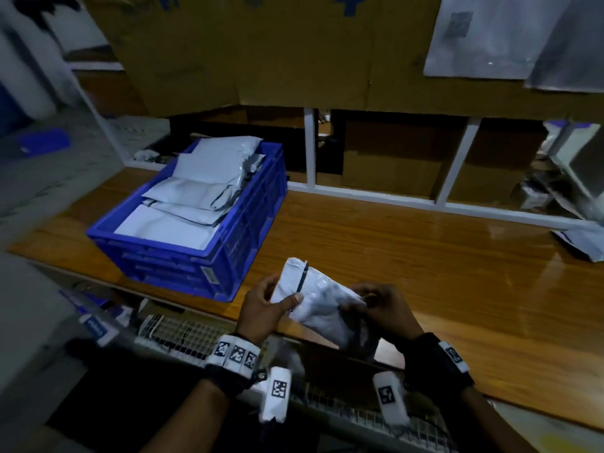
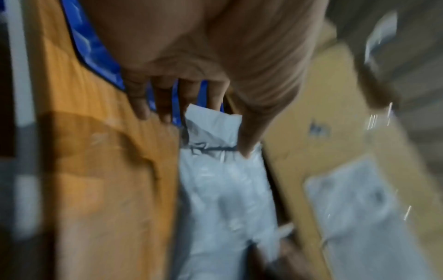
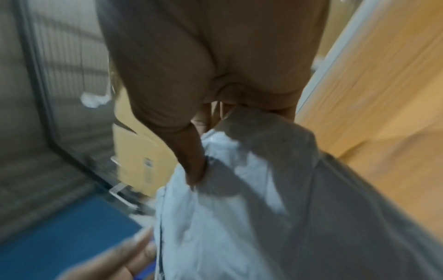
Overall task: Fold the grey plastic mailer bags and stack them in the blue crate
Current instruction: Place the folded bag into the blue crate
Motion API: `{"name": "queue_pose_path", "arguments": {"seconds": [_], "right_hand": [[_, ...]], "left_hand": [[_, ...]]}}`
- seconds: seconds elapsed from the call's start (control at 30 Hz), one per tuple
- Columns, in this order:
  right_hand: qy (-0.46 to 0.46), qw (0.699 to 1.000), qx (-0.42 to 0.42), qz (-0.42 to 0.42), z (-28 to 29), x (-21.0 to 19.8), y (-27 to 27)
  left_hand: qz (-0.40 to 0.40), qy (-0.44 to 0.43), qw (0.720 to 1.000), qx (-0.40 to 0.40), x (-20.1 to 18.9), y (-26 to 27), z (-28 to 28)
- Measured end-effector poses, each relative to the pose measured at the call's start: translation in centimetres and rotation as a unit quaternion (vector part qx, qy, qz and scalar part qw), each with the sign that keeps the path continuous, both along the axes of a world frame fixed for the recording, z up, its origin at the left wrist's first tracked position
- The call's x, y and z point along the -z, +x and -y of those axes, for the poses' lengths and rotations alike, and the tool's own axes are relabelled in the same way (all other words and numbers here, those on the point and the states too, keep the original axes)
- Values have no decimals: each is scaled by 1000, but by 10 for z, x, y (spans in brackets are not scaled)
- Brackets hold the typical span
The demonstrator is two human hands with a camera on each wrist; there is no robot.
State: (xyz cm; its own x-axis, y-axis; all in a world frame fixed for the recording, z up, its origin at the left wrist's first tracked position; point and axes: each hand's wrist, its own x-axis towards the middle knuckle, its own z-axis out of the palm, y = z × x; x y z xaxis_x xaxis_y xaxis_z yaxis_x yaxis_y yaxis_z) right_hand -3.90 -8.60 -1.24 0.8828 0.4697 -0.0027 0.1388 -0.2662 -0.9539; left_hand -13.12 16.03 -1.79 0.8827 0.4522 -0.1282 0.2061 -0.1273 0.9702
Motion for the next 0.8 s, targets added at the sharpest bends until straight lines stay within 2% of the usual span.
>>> {"name": "queue_pose_path", "arguments": {"seconds": [0.1, 0.2, 0.37, 0.43, 0.57, 0.67, 0.8], "right_hand": [[46, 998, -26, -20, -27, -30, -3], [67, 996, -31, -43, -62, -51, -1], [169, 964, -30, -204, -138, -79, 1], [186, 955, -31, -230, -174, -87, 7], [172, 964, -15, -201, -255, -111, 24], [129, 976, -11, -173, -310, -123, 32], [37, 990, 2, -133, -359, -119, 43]], "left_hand": [[20, -18, 1000, -14, -44, -22, -18], [46, 8, 997, -59, -75, -42, -52], [89, -8, 986, -139, -107, -47, -148], [101, -6, 981, -167, -121, -40, -189], [67, 14, 984, -164, -137, -20, -271], [19, 95, 985, -145, -132, -4, -341], [-61, 188, 970, -144, -116, 11, -403]]}}
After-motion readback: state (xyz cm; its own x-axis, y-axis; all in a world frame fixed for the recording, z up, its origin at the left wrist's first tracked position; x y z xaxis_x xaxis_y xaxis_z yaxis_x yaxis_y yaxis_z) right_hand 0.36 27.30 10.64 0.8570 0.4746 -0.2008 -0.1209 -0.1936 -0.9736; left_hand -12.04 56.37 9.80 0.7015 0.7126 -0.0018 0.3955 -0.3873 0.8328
